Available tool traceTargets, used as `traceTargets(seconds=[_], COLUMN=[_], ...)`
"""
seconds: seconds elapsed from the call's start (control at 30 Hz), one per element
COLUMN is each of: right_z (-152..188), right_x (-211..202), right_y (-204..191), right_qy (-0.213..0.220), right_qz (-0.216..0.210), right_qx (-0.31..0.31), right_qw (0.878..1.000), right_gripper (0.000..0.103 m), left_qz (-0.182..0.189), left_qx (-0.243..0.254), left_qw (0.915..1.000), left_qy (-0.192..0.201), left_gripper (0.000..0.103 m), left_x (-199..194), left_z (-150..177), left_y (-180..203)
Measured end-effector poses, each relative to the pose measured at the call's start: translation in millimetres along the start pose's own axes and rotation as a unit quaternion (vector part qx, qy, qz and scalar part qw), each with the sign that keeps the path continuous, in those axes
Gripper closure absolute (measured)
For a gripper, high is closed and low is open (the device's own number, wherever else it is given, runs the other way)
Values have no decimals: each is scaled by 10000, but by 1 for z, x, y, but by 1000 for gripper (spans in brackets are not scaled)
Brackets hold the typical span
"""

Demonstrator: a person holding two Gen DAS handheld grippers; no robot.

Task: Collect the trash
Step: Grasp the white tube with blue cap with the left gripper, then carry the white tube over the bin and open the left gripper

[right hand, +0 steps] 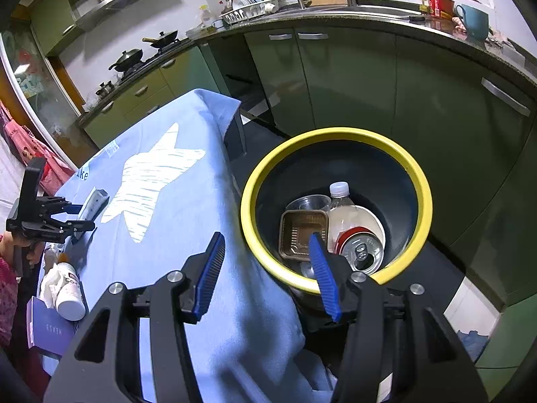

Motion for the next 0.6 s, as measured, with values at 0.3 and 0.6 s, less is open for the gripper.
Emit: traceTargets(seconds=[0.3, 0.6], right_z=[4, 4], right_x=[2, -1], right_y=[-5, -6], right_qy=[-38, 6], right_qz=[-35, -30], right_qx=[-46, -51], right_qw=[10000, 10000], right_gripper=[53, 53], left_qz=[-45, -170], left_qx=[-131, -87], left_qw=[9998, 9997], left_qy=[114, 175], left_gripper=[63, 77], left_x=[-6, -20], left_z=[7, 19], left_y=[-7, -6])
Point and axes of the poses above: each gripper's, at about its wrist camera, not at the fingertips, and x roughly the way its jaws point, y to its right, z to its underside, the point moved 10 cm from there along x, roughly the way its jaws point, and after that the axes turned 14 degrees about z, right-handed, at the moved point
